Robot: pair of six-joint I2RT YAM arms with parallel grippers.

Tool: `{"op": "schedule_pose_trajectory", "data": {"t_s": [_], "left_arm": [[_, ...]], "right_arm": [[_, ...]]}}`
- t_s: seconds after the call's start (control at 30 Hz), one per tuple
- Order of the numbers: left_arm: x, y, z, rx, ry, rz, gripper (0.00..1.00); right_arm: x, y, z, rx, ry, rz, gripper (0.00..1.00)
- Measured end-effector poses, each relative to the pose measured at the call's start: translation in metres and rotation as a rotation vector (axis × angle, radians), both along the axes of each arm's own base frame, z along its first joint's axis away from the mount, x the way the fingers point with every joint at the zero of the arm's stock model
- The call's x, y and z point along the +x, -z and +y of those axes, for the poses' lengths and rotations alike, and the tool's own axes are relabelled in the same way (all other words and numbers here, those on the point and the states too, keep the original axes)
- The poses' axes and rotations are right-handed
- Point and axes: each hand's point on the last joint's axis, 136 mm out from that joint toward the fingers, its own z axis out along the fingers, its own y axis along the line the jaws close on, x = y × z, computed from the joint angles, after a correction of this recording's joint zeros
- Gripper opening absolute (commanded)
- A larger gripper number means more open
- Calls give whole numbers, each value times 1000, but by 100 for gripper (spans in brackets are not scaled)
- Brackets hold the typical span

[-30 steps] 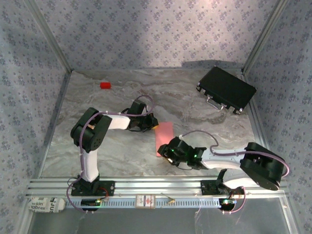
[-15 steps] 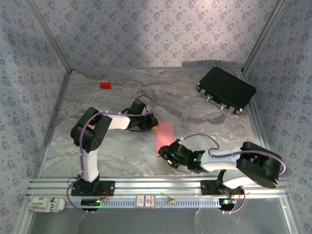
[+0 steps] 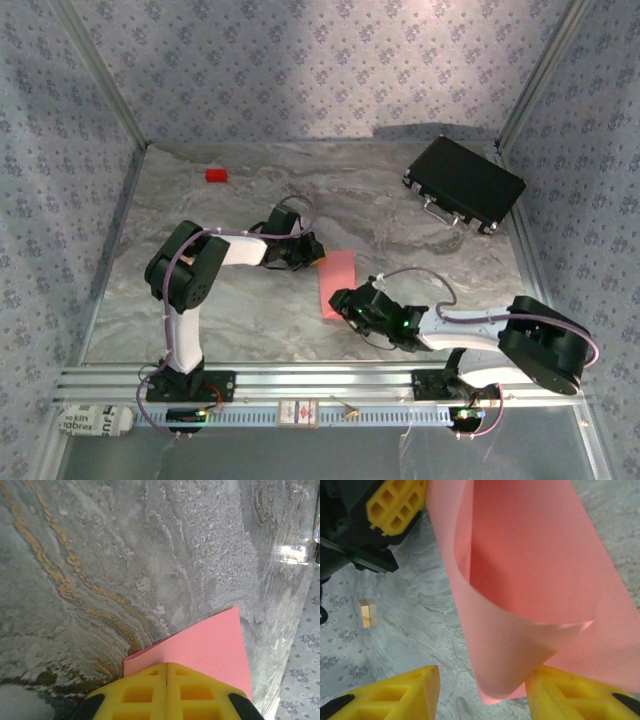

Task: Fold a paper plane with a square sheet of paper (pick it up from the middle)
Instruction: Fold the triangle a second time at the center of the table.

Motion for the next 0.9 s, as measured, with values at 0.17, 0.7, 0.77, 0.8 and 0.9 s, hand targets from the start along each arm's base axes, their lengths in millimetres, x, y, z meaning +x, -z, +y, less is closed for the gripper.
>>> {"op": "schedule_pose_trajectory", "data": {"t_s": [0.17,0.7,0.77,0.8,0.9], "left_arm": [[0,0,0,0,0,0,5],[0,0,0,2,1,3,5],[0,0,0,2,1,4,6],[0,0,0,2,1,4,6],[0,0,0,2,2,3,6]], "right_arm": [[15,-9,-9,-9,5,-53,55],[39,-8,-6,-23,-167,-79,51],[40,-3,-8,-29,-176,-63,49],[41,-1,-9,-33,-177,-58,48],[42,4,-12,-35,-193,-43,44]]}}
